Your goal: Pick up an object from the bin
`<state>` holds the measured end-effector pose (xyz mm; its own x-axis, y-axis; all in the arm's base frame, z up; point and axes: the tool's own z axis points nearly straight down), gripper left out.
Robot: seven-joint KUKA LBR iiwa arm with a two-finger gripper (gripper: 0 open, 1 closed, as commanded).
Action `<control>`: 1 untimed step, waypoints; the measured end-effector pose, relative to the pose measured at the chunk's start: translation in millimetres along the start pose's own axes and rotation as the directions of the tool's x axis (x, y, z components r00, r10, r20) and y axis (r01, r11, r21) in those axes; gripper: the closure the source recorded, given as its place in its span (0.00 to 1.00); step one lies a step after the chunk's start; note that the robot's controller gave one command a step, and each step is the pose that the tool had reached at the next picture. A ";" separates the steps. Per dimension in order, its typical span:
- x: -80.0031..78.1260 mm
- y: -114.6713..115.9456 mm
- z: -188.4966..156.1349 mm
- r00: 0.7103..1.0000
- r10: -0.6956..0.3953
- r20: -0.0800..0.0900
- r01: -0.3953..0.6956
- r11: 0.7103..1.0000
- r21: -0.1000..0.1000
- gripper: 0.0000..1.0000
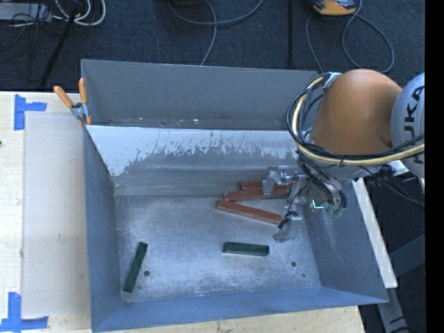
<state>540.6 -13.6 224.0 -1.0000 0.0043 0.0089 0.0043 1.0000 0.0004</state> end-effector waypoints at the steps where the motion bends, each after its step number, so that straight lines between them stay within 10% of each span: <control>1: 1.1 18.4 142.2 0.996 -0.085 0.000 0.085 0.996 0.000 0.00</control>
Offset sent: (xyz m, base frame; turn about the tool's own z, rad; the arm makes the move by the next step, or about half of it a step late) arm -0.0001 0.0179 -0.1369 -0.0886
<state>538.3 4.8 81.8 -0.9967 -0.0808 0.0083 -0.0808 0.9967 0.0013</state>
